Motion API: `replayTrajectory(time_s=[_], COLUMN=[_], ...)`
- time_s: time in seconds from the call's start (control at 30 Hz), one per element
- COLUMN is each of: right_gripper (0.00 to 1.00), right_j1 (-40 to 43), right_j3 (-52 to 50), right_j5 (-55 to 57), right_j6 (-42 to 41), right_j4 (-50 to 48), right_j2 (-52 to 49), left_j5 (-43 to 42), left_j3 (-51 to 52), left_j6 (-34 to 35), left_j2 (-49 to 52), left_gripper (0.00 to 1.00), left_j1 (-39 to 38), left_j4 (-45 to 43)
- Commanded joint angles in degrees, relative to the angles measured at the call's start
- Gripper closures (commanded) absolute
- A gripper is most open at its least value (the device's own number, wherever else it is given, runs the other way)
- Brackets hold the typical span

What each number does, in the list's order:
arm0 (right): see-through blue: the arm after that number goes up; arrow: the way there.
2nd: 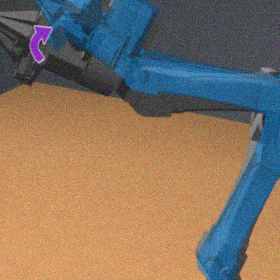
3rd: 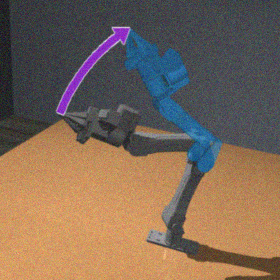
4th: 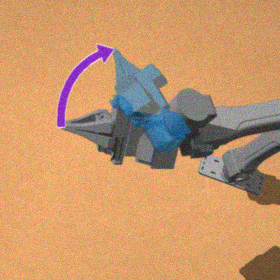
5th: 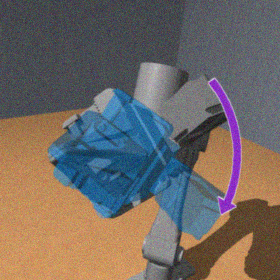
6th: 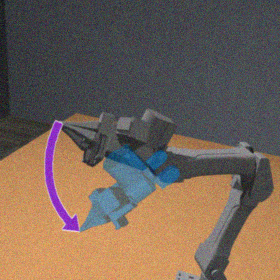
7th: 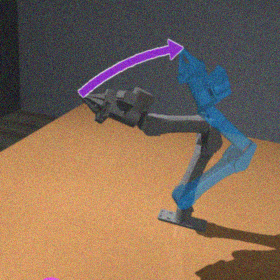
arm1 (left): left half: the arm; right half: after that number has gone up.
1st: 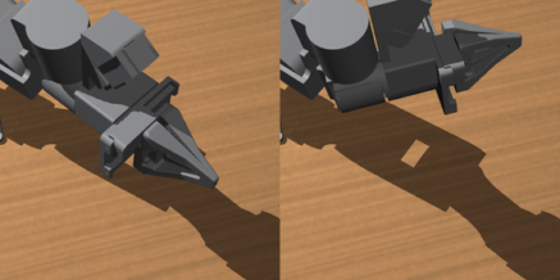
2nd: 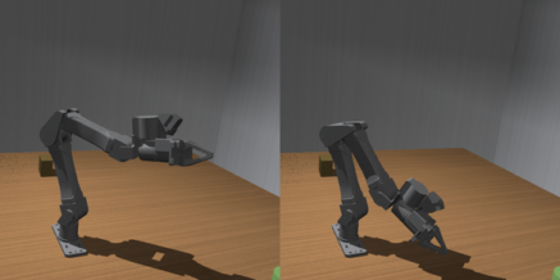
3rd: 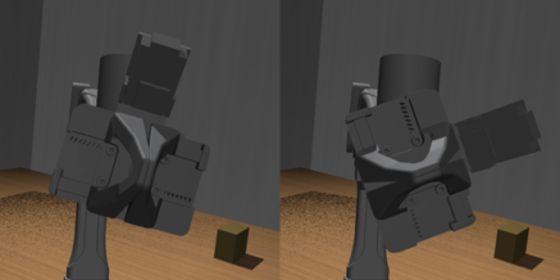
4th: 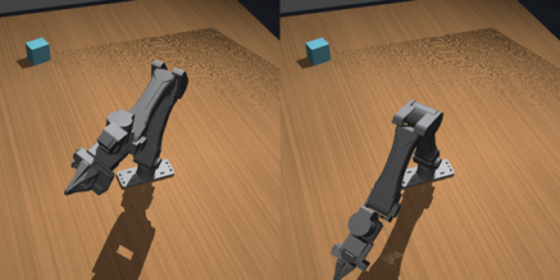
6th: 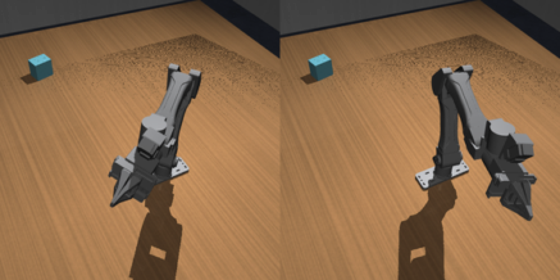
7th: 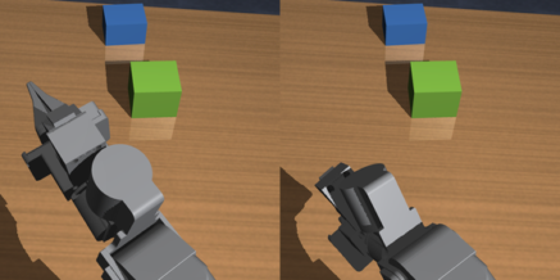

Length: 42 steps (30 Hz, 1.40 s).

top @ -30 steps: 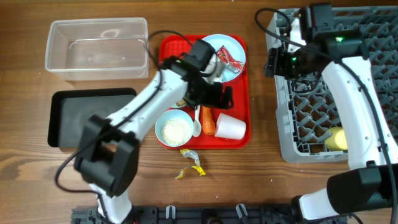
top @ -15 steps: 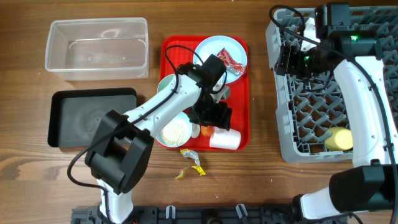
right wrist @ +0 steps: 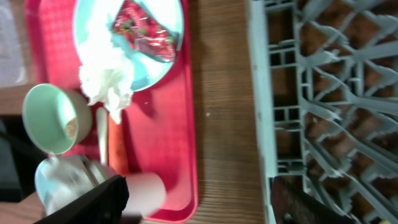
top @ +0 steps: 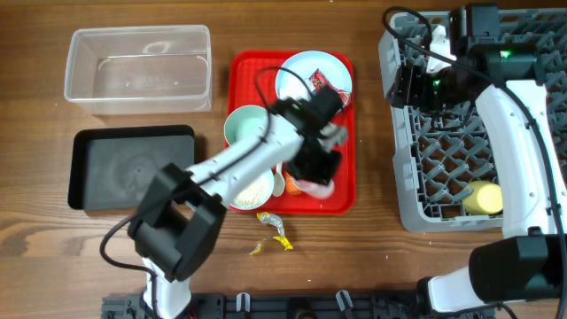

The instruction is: Sort waste into correct bins and load items into the dishwasher rack

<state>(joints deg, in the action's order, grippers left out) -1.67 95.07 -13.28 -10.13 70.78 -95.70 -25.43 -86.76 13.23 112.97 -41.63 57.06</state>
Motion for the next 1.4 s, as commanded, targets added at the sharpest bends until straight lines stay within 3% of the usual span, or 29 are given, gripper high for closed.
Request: replayTrajectory(time_s=[0.0,0.03,0.07,0.13,0.2,0.23,0.33,0.57,0.73,0.77,0.9,0.97,1.07,1.2,1.3,1.37], right_gripper=[0.24,0.24,0.23,0.15,0.07,0.0,0.0,0.01,0.35,0.46,0.57,0.57,0.36,0.21,0.2,0.23], right_j1=[0.04,0.04,0.07,0.04,0.04,0.04,-0.07,-5.66,-6.99,-6.99,-6.99,-6.99,-7.19,-7.91,-7.91,-7.91], right_j3=[-0.09,-0.85,-1.36,-4.46,-9.03,-11.56,-16.22,-16.57,-16.76,-16.76,-16.76,-16.76,-16.76,-18.36,-19.41,-19.41], right_j5=[-12.04,-19.85,-23.67,-42.8,-56.7,-58.88,-64.87,-65.18,-65.16,-65.16,-65.13,-65.16,-65.11,-65.42,-68.24,-68.19], right_j6=[4.52,7.15,8.5,16.72,20.17,18.56,15.56,6.93,6.88,6.69,6.69,6.69,7.23,7.56,6.34,2.32], right_j4=[-2.08,-4.7,-5.9,-11.5,-19.87,-25.07,-35.1,-47.52,-46.9,-46.71,-46.51,-46.49,-44.65,-43.12,-43.89,-47.56], right_j2=[-0.46,-0.46,-0.46,-0.46,-0.48,-0.48,-0.52,-0.52,-0.52,-0.52,-0.52,-0.52,-0.52,-0.52,-0.52,-0.52], left_j5=[-10.88,-25.79,-32.17,-54.01,-64.89,-64.92,-64.92,-63.25,-61.96,-61.9,-60.15,-59.76,-59.28,-58.9,-58.9,-58.9], left_j3=[-4.7,-4.83,-4.83,-4.81,-4.81,-4.81,-4.74,-4.74,-4.74,-4.74,-4.74,-4.74,-4.74,-4.74,-4.74,-4.74], left_j6=[0.26,-1.7,-2.6,-2.99,-2.25,-2.32,-2.34,-2.54,-2.54,-2.54,-2.51,-2.54,-2.51,-2.29,1.62,2.69], left_j2=[-6.64,-9.42,-9.92,-9.84,-9.68,-9.7,-9.68,-9.09,-9.09,-9.09,-9.09,-9.09,-9.09,-9.09,-9.09,-9.09], left_gripper=[0.96,0.96,0.96,0.96,0.96,0.96,0.96,0.96,0.96,0.96,0.95,0.96,0.96,0.96,0.96,0.96], left_j1=[11.69,19.1,21.62,28.65,32.41,32.79,32.11,28.5,28.39,28.41,28.39,28.39,28.39,28.39,28.39,28.33], left_j4=[-0.22,-3.52,-4.92,-11.54,-16.85,-16.81,-16.63,-17.68,-17.9,-18.08,-18.8,-18.8,-19.1,-20.33,-25.81,-27.56])
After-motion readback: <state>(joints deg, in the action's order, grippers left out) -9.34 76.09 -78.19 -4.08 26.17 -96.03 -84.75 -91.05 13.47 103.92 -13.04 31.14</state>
